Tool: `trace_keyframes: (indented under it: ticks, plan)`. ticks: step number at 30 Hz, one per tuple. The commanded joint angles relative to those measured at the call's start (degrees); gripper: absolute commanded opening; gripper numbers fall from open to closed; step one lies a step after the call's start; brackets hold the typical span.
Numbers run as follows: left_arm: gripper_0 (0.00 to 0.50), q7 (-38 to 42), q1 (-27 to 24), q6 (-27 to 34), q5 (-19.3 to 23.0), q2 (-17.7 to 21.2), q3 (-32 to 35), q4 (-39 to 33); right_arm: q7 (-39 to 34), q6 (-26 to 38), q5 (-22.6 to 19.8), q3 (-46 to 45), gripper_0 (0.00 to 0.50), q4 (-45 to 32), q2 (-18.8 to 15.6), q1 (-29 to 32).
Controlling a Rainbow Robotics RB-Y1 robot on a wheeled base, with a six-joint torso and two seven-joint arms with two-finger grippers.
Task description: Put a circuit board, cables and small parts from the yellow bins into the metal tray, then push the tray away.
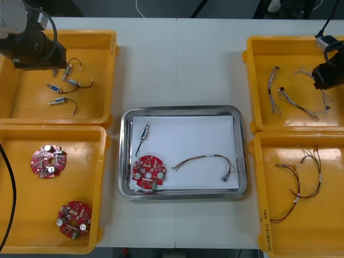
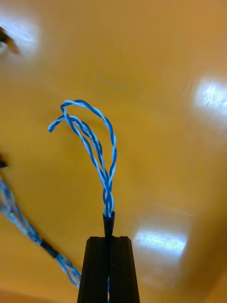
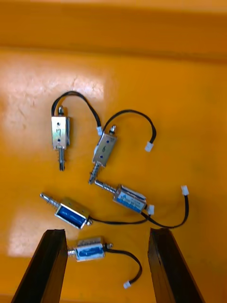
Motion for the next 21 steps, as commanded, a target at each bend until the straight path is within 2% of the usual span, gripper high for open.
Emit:
trace_keyframes:
  ticks: [1, 4, 16, 21]
  plan:
    - [0.5, -6.78, -2.96, -3.67, -1.81, 2.09, 1.74, 1.38, -2.22, 7.31, 1.46, -1.25, 0.0, -9.41, -0.59, -0.27]
    - [0.5, -7.4, -3.93, -5.43, -2.87, 2.09, 1.74, 4.19, -3.1, 13.2, 2.16, -1.78, 0.0, -16.0, -0.5, 0.87]
    - [0.5, -9.94, -9.29, -14.48, -3.83, 2.09, 2.09, 17.99, -4.86, 29.51, 1.63, -1.69, 0.0, -34.72, 0.82, 4.65]
    - [0.5, -11.09, -11.22, -17.56, -4.36, 2.0, 2.09, 22.74, -5.21, 29.51, 1.11, -1.43, 0.0, -43.77, 2.84, 6.85]
